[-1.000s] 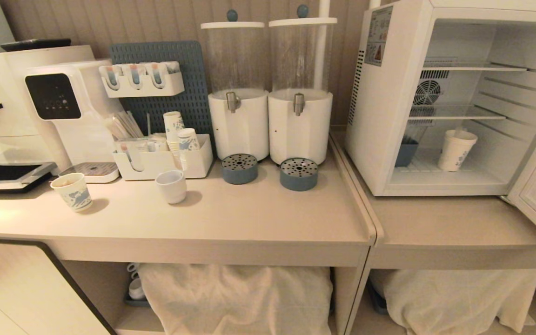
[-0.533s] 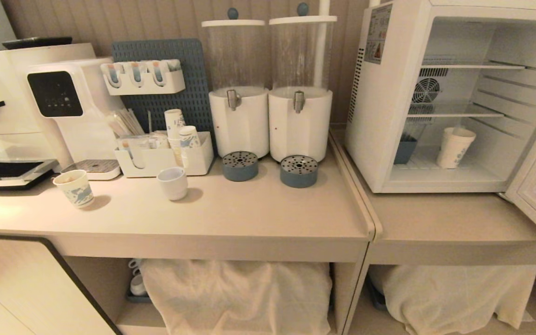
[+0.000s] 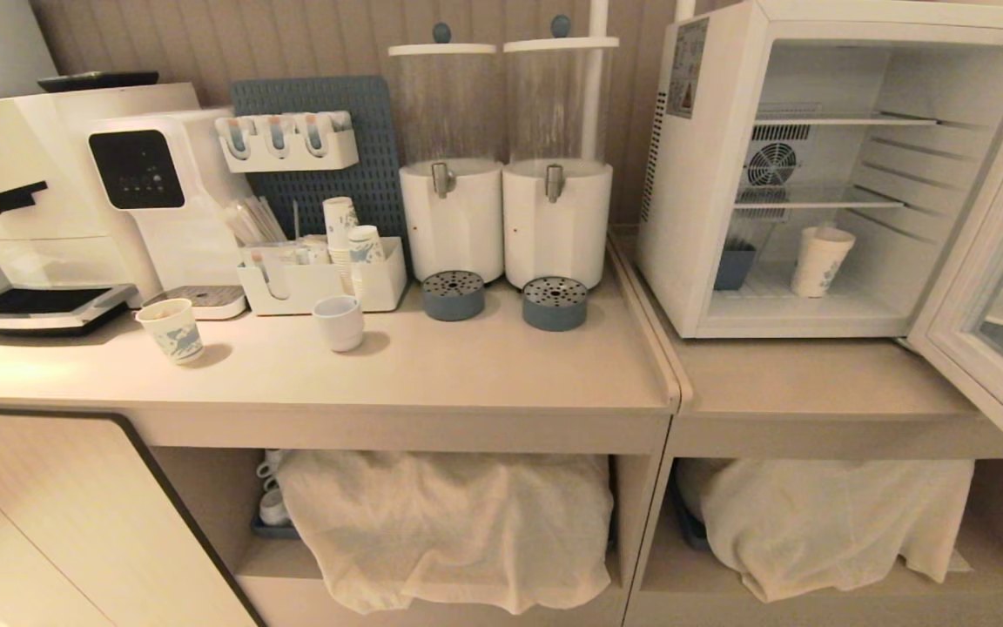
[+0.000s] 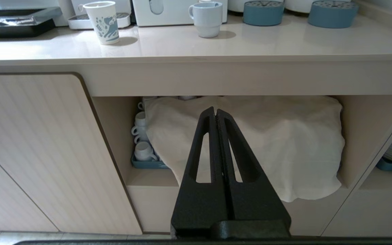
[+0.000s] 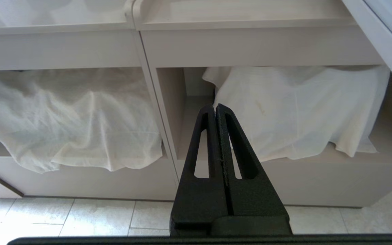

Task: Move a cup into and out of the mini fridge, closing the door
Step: Close the freezer door

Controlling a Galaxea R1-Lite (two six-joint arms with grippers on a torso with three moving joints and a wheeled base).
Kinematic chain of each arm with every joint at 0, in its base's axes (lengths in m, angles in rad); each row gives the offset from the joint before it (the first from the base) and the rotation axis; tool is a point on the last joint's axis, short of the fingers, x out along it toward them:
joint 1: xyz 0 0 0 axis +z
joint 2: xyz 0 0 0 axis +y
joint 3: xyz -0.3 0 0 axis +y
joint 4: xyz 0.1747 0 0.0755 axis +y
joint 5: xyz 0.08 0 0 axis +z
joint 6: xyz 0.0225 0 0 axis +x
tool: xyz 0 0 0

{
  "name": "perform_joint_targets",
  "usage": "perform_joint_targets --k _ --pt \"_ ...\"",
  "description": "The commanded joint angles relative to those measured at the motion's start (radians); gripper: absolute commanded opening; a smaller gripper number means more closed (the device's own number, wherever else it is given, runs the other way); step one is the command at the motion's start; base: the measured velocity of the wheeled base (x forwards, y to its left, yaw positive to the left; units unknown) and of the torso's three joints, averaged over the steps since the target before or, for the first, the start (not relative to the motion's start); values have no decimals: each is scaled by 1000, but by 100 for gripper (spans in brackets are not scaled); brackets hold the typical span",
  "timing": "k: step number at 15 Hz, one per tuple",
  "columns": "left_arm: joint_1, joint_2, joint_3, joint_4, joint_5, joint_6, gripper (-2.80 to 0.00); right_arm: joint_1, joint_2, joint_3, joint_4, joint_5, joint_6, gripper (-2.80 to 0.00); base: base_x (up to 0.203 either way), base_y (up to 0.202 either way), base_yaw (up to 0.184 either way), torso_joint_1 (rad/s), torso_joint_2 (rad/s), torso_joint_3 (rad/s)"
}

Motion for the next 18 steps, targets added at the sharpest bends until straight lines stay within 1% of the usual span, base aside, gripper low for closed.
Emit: perform_joint_targets --k 1,18 --pt "1 1 17 -1 -1 -3 -280 0 3 2 0 1 0 -280 0 0 0 0 0 0" --pt "1 1 17 3 -2 1 -280 0 1 2 -2 2 0 -280 0 0 0 0 0 0"
